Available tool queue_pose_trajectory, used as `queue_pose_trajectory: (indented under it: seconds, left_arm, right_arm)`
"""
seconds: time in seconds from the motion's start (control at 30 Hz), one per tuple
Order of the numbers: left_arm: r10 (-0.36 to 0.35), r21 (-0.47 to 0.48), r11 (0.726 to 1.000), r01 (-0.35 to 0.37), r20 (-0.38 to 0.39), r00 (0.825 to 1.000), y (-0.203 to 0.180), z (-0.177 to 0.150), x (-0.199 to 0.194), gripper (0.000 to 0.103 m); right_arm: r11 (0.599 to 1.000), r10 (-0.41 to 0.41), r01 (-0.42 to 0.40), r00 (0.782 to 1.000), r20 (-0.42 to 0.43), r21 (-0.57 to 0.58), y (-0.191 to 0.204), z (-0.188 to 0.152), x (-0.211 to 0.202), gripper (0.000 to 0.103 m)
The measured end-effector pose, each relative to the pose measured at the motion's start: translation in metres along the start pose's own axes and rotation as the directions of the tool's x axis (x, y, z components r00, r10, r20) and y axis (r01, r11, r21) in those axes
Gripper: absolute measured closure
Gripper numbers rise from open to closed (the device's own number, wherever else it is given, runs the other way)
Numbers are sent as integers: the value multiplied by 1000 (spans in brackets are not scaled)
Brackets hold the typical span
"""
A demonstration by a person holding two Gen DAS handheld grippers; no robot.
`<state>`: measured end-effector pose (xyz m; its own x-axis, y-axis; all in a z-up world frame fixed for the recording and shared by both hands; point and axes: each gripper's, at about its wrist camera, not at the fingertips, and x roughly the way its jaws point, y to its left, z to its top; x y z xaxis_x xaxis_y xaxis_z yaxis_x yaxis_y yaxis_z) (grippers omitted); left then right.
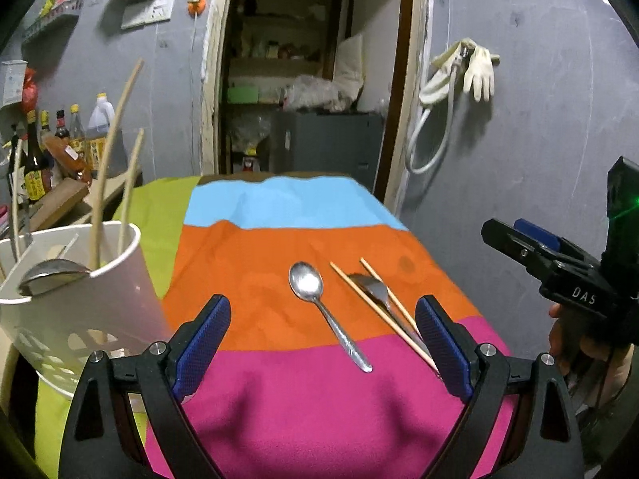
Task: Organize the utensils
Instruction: 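Move both tools back over the cloth toward the spoon and chopsticks, then close the left tool on a metal spoon while the right tool closes on a chopstick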
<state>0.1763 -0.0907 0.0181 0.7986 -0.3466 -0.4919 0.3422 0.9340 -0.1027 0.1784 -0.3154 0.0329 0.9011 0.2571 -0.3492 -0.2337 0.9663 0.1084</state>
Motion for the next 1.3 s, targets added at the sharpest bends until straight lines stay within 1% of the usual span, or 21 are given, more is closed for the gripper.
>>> queue_pose_trajectory:
  seconds: [0.03, 0.1, 0.27, 0.33, 0.4, 0.43, 0.5, 0.57, 0.63, 0.73, 0.8, 0.9, 1.17, 1.2, 1.3]
  left_arm:
    - [-1, -2, 1000, 1, -15, 1000, 0, 0, 4, 12]
    - [4, 1, 1000, -4, -39, 999, 0, 1, 10, 13]
    - [12, 13, 1000, -11, -82, 997, -3, 2, 26, 15]
    - [15, 24, 1000, -12, -111, 994, -4, 2, 34, 19]
    - [15, 29, 1000, -11, -143, 990, -3, 1, 43, 22]
    - [14, 27, 1000, -10, -154, 988, -2, 0, 47, 23]
    - [16, 24, 1000, -12, -175, 984, 0, 0, 53, 29]
    - [17, 16, 1000, -14, -200, 980, 2, 0, 61, 34]
    - [12, 0, 1000, -12, -223, 975, 6, 1, 69, 37]
    - [10, -27, 1000, -17, -252, 968, 10, 3, 81, 46]
    - [-7, -51, 999, -7, -270, 963, 13, 4, 90, 51]
    - [-14, -80, 997, -10, -292, 956, 19, 6, 104, 55]
    - [-3, -83, 996, -28, -348, 938, 26, 10, 132, 55]
    - [2, -80, 996, -32, -349, 937, 26, 11, 135, 55]
    - [16, -72, 996, -44, -352, 936, 27, 13, 142, 55]
  right_arm:
    - [1000, 1, -1, 1000, -12, -6, 0, -1, 2, 6]
    - [1000, 1, -1, 999, -41, -22, 1, -3, 7, 14]
    - [999, -10, 5, 992, -123, -42, 4, -8, 24, 29]
    - [999, -11, 6, 988, -151, -35, 3, -11, 30, 34]
    - [1000, -4, 0, 983, -186, -24, 2, -13, 38, 42]
    - [1000, -4, -1, 980, -200, -24, 1, -15, 41, 44]
    - [1000, -1, -5, 973, -232, -28, 2, -16, 48, 52]
    - [999, 6, -15, 964, -265, -31, 2, -19, 54, 56]
    - [999, 17, -26, 957, -291, -25, 2, -20, 60, 61]
    - [999, 39, -45, 946, -322, -13, 3, -24, 67, 67]
    - [999, 44, -52, 939, -341, -14, 4, -27, 71, 72]
    - [997, 56, -68, 927, -372, -19, 8, -30, 77, 74]
    - [994, 97, -109, 888, -450, -1, 10, -36, 93, 74]
    - [994, 99, -111, 884, -456, 1, 11, -36, 95, 74]
    - [994, 92, -108, 882, -462, -7, 12, -35, 97, 74]
